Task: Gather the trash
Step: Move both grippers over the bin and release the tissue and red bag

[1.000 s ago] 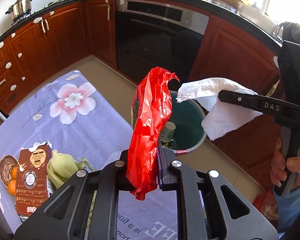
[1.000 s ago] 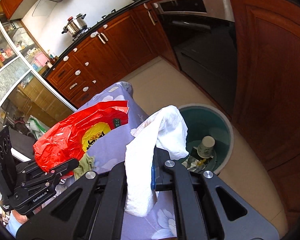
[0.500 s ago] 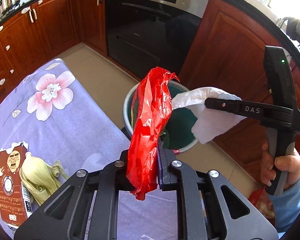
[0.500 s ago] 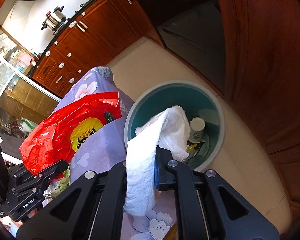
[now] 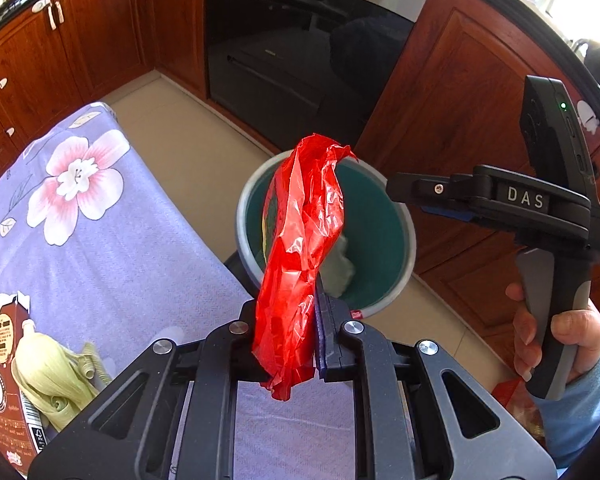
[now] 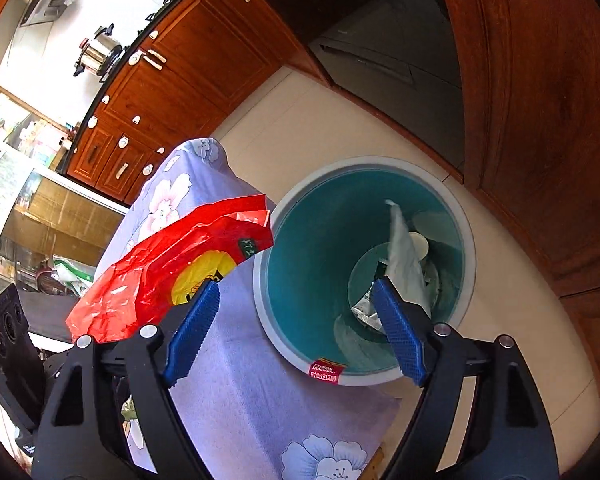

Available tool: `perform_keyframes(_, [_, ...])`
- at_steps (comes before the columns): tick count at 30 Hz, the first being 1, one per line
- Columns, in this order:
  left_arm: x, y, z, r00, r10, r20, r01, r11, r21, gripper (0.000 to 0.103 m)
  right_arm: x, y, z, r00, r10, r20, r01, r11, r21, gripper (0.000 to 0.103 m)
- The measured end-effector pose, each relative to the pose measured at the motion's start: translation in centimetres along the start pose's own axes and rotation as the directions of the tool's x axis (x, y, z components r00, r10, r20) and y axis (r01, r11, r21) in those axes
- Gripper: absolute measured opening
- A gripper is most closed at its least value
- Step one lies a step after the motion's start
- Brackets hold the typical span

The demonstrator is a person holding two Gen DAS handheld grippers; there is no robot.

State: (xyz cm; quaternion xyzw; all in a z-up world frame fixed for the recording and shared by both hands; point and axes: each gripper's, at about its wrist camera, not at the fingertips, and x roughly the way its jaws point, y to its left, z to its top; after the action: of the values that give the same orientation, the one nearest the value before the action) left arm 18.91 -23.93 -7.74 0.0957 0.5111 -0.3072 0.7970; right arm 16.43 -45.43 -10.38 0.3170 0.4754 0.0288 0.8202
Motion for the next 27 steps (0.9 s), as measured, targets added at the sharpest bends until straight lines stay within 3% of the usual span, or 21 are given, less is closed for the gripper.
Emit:
perform_keyframes(8, [1.8, -1.1, 0.5, 0.999, -0.035, -0.03, 0.036, 0.999, 0.028, 0.015, -1.3, 0.5, 0.1, 0.996, -0.079, 0.035, 0.08, 0.997, -0.023, 0.081])
perform_keyframes(12, [3.1, -1.8, 1.1, 0.996, -0.07, -0.047, 0.072, 0.997, 0.034, 0.015, -2.5, 0.3, 0.0, 0.989, -0.12, 0.081, 0.122, 0.992, -0.019, 0.093])
perform_keyframes(19, [4.4, -2.3, 2.0, 0.994, -0.094, -0.063, 0.097, 0.994, 0.042, 0.019, -3.9, -0.4, 0.1, 0.98, -0.166, 0.109, 0.169, 0.985, -0.019, 0.096])
perform_keyframes(20, [4.4, -2.4, 2.1, 0.994, -0.09, -0.062, 0.092, 0.995, 0.04, 0.029, -3.9, -0.5, 0.1, 0.98, -0.167, 0.111, 0.17, 0.985, -0.017, 0.096])
perform_keyframes(21, [4.3, -2.3, 2.1, 0.995, -0.088, -0.056, 0.09, 0.995, 0.038, 0.046, -4.0, -0.6, 0.1, 0.979, -0.17, 0.113, 0.173, 0.985, -0.014, 0.096])
perform_keyframes(23, [3.9, -2.3, 1.9, 0.997, -0.072, -0.029, 0.073, 0.997, 0.035, 0.067, -4.1, -0.6, 0.0, 0.978, -0.175, 0.116, 0.177, 0.984, -0.008, 0.096])
perform_keyframes(27, [3.0, -1.8, 1.8, 0.999, -0.051, -0.008, 0.052, 0.998, 0.029, 0.083, -4.2, -0.6, 0.0, 0.977, -0.181, 0.116, 0.182, 0.983, 0.001, 0.096])
